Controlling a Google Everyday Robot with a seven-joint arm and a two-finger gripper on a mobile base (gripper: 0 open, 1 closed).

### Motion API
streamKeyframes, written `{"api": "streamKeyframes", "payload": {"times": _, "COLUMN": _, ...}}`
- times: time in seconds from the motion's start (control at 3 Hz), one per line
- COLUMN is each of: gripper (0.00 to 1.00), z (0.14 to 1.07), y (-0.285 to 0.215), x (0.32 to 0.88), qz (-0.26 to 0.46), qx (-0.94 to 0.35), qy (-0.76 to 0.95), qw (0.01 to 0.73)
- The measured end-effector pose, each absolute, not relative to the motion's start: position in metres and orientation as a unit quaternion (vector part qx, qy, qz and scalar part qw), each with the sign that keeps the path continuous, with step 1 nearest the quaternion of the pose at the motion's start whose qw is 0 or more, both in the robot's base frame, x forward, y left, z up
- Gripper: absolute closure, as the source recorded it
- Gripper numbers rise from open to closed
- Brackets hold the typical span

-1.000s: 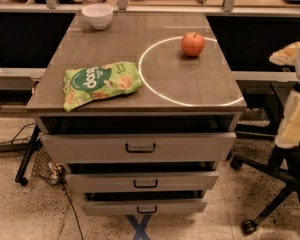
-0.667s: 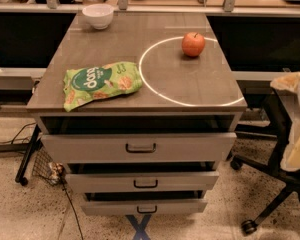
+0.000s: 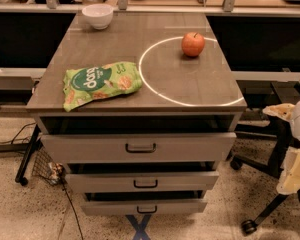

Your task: Open bottom drawer

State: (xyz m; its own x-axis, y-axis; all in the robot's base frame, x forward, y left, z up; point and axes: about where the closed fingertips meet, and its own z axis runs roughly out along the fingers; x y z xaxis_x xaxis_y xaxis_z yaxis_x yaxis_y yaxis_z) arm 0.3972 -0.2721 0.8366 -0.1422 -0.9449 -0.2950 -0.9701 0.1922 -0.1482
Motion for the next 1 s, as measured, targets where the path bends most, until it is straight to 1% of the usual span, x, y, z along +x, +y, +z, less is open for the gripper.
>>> {"api": "streamKeyframes", "payload": {"times": 0.33, "gripper": 0.00, "z": 0.807, "y": -0.276, "x": 0.393, "qz": 0.050, "qx": -0.633, "qy": 0.755, "qw": 0.166}}
{"api": "streamKeyframes", "payload": {"times": 1.0, "gripper": 0.00, "z": 0.701, "y": -0.286, "x": 0.388, "qz": 0.079, "qx": -0.641, "qy": 0.739, "qw": 0.190}}
